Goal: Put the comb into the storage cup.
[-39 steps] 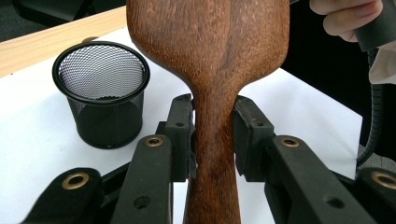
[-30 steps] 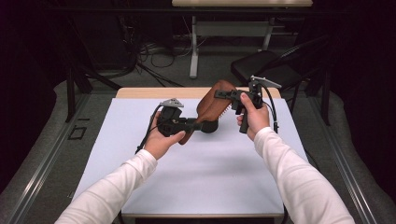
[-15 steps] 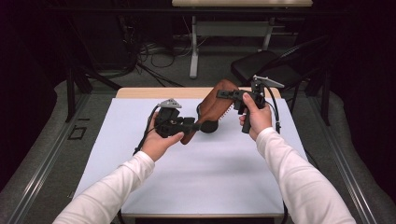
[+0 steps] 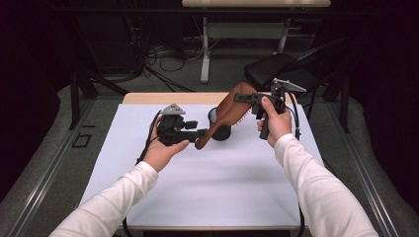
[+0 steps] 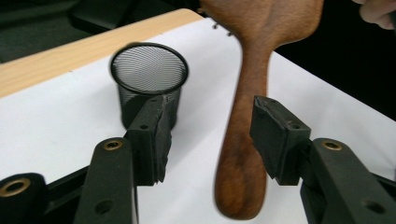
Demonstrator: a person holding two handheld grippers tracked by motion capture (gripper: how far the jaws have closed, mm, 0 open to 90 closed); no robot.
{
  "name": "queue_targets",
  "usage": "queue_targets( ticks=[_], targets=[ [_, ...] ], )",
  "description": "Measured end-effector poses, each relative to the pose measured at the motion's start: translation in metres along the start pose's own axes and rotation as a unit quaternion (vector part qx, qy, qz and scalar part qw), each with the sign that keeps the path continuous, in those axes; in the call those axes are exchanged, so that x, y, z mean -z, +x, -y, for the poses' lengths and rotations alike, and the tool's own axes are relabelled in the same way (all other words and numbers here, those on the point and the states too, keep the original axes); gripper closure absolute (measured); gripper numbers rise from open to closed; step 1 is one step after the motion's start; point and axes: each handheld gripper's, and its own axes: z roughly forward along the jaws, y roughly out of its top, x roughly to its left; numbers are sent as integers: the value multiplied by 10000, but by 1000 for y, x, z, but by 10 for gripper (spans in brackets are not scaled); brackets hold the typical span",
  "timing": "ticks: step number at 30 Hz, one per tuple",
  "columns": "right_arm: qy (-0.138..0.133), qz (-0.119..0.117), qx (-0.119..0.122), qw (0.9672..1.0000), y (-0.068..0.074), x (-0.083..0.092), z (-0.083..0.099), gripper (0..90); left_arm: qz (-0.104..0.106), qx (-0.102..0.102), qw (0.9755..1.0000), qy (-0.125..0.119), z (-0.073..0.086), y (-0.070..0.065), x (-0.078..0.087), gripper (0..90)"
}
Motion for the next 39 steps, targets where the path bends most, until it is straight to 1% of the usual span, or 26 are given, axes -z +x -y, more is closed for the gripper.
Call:
queue_targets(
  ticks=[2, 4, 7, 9, 11, 12, 14, 15, 17, 19, 23, 25, 27, 29, 32, 35, 37, 38, 39],
  targets=[
    [24, 28, 5, 10000, 0, 1, -1, 480, -102, -18, 9999, -39, 1, 1, 2, 458],
    [7, 46, 32, 10000, 1, 3, -3, 480, -201, -87, 9997, -68, 2, 3, 3, 448],
    [1, 66, 57, 10000, 2, 3, -4, 480, -258, -110, 9996, -53, 3, 5, 6, 449],
    [-20, 77, 53, 10000, 2, 3, -4, 480, -236, -89, 9997, -50, 3, 6, 8, 449],
    [-14, 90, 64, 9999, 3, 3, -5, 480, -263, -131, 9995, -62, 3, 7, 9, 446],
    [-21, 90, 73, 9999, 3, 3, -5, 480, -261, -98, 9996, -97, 4, 8, 10, 440],
    [-40, 95, 89, 9999, 4, 3, -5, 479, -276, -103, 9995, -127, 4, 9, 11, 424],
    [-28, 106, 97, 9999, 5, 4, -6, 479, -304, -134, 9994, -126, 4, 10, 12, 414],
    [-39, 105, 114, 9999, 5, 4, -7, 479, -363, -106, 9992, -145, 4, 11, 13, 397],
    [-59, 107, 113, 9999, 6, 4, -8, 479, -422, -122, 9989, -184, 4, 12, 15, 378],
    [-95, 122, 128, 9998, 7, 3, -11, 479, -464, -95, 9986, -239, 4, 16, 18, 362],
    [-109, 137, 148, 9997, 8, 3, -13, 479, -504, -109, 9983, -263, 4, 18, 19, 362],
    [-146, 145, 175, 9996, 9, 2, -14, 479, -516, -195, 9979, -329, 4, 20, 20, 362],
    [-130, 159, 182, 9996, 10, 2, -16, 479, -552, -215, 9976, -367, 4, 21, 21, 362],
    [-168, 165, 213, 9995, 11, 2, -18, 479, -549, -161, 9978, -338, 4, 22, 23, 360],
    [-208, 196, 229, 9993, 11, 2, -20, 479, -533, -45, 9982, -274, 5, 24, 23, 349],
    [-212, 219, 208, 9993, 10, 1, -20, 479, -576, -4, 9980, -261, 6, 26, 23, 326],
    [-222, 232, 220, 9992, 10, 1, -20, 479, -561, 40, 9981, -252, 6, 27, 23, 307],
    [-233, 253, 232, 9991, 10, 1, -21, 479, -570, 98, 9980, -261, 7, 28, 23, 268]
  ],
)
